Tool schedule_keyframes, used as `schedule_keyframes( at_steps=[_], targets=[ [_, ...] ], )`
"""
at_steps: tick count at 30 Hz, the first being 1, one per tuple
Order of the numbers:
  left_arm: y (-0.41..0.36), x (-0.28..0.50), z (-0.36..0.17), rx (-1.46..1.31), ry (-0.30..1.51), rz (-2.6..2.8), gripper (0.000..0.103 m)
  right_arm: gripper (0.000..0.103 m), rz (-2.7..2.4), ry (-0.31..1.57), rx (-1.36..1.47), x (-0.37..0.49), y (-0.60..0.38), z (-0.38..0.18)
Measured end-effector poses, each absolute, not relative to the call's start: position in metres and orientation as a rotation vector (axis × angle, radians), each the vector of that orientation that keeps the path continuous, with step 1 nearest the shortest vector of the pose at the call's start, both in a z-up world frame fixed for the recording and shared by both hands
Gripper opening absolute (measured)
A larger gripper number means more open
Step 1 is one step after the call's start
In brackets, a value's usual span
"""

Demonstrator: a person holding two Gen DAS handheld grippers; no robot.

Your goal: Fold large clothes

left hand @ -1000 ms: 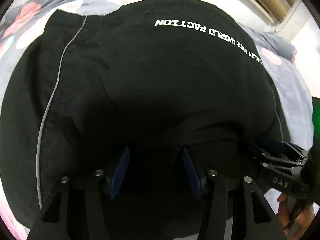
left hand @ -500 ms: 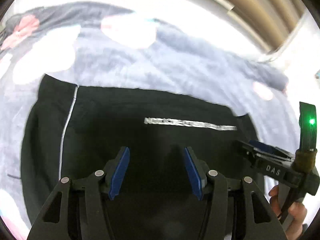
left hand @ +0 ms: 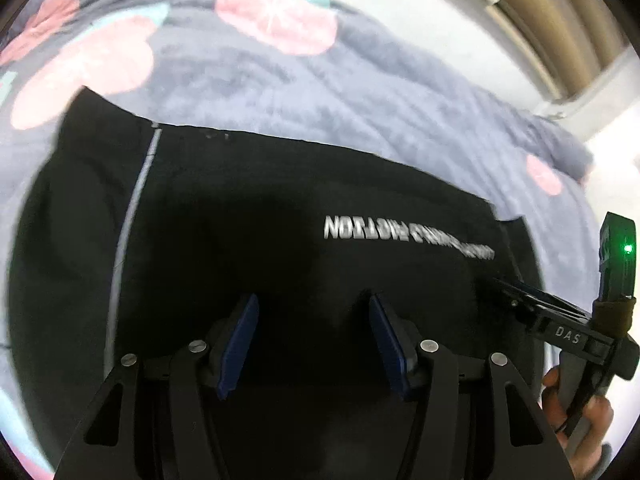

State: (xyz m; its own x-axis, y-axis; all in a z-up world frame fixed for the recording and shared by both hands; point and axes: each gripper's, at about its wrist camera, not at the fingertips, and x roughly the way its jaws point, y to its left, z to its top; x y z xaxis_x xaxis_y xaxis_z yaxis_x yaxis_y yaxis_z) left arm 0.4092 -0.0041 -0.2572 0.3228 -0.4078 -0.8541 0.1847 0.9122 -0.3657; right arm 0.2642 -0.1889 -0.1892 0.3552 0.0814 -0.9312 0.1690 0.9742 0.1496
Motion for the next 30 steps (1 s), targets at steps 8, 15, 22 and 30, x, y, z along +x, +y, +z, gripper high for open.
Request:
schedule_keyframes(
  at_steps=[8,15,22,30],
  targets=[
    [0.052,0.32,-0.253,-0.176,1.171,-0.286,0.06,0.077,-0.034,1.236,0.184,0.18,-0.158,-0.184],
    [0.038,0.325,-0.284,-0.063,1.206,-0.223,0.06,0.082,-0.109,1.296,0.173,0.186,-0.152,-0.233],
    [0.046,0.31,-0.283,-0.048,1.198,-0.262,0.06,0.085,-0.127,1.305,0.188,0.175,-0.152,-0.234],
    [0.076,0.25,-0.269,-0.027,1.197,-0.308,0.06,0.088,-0.126,1.354,0.27,0.123,-0.162,-0.238]
  ],
)
